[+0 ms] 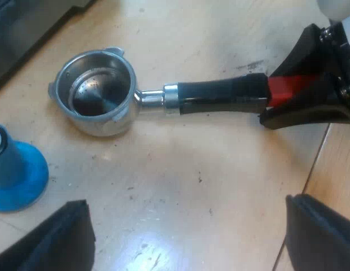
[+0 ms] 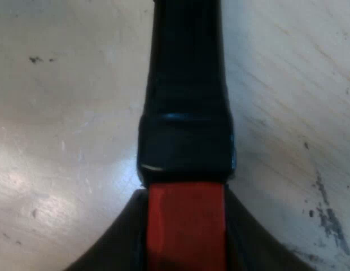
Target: Grind coffee beans and then tamp
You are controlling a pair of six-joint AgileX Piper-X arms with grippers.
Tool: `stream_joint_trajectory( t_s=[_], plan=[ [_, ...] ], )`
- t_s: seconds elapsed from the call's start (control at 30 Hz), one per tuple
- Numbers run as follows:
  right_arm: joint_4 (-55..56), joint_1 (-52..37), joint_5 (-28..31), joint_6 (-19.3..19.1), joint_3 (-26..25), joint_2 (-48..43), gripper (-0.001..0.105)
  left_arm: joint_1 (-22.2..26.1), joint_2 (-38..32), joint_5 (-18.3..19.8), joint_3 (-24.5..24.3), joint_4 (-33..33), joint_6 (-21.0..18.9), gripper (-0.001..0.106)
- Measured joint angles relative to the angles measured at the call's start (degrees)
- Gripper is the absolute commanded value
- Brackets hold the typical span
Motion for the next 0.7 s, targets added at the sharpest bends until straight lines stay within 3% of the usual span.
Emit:
stream_joint_trajectory(
  t_s=[0.13, 0.33, 0.4, 0.7],
  plan=[
    [0.5, 0.0, 0.0, 0.0, 0.0, 0.0, 0.002, 0.0, 0.0, 0.6, 0.0, -0.1, 0.0, 0.072],
    [0.5, 0.0, -0.2, 0.0, 0.0, 0.0, 0.051, 0.0, 0.0, 0.6, 0.0, -0.1, -0.2, 0.072],
    [0.5, 0.0, -0.2, 0.0, 0.0, 0.0, 0.057, 0.0, 0.0, 0.6, 0.0, -0.1, -0.2, 0.072],
    [0.4, 0.0, -0.2, 0.0, 0.0, 0.0, 0.069, 0.0, 0.0, 0.6, 0.0, -0.1, -0.5, 0.072]
  ],
)
